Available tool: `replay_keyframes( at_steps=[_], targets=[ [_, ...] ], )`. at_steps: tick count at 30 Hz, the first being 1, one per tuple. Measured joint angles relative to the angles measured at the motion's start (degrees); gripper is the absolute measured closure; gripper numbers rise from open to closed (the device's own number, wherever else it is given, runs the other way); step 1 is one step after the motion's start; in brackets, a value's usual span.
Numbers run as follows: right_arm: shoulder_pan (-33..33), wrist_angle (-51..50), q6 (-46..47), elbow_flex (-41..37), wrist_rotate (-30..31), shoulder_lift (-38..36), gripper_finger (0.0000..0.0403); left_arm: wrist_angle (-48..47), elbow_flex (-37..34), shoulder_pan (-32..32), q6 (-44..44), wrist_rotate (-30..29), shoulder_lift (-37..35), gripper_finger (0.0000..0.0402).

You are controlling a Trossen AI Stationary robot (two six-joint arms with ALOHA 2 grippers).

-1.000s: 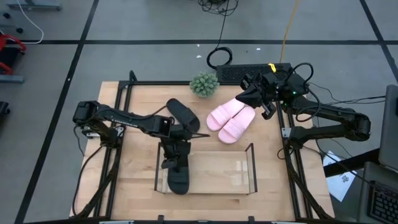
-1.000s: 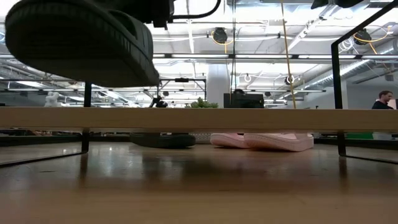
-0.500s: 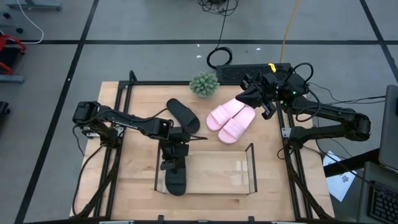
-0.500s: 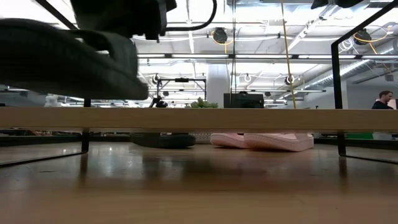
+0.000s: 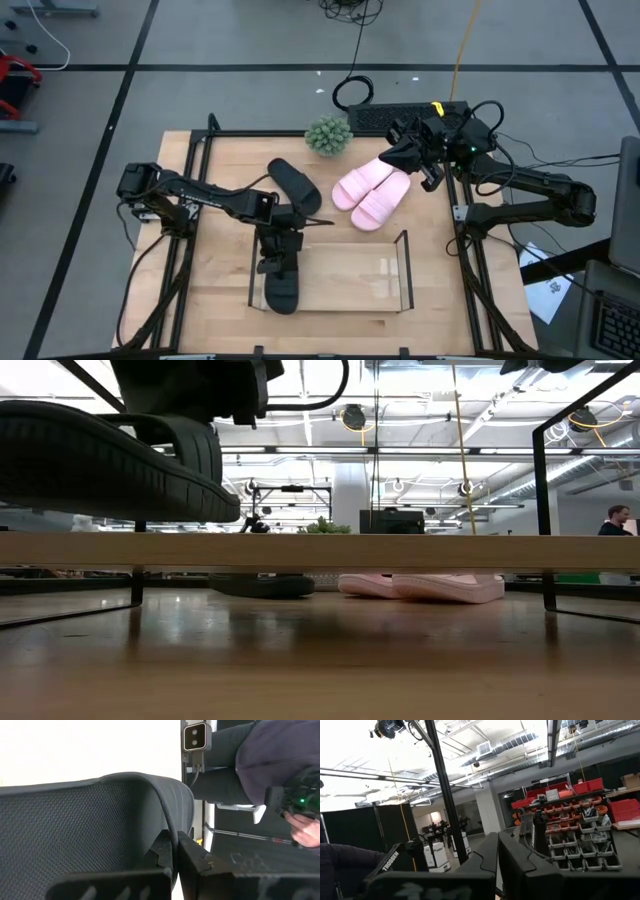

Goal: Pick and place slides into the shelf
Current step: Put the left black slipper on the shelf

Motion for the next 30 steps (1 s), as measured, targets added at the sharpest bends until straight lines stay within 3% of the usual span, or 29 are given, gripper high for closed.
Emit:
replay_keyframes(
  at_steps=[30],
  targets=[
    [0.00,0.22,1.87,0.00,0.00,0.00,0.0399,-0.79,0.00,-1.96,-1.76,-4.39,0.00,0.0394]
  ],
)
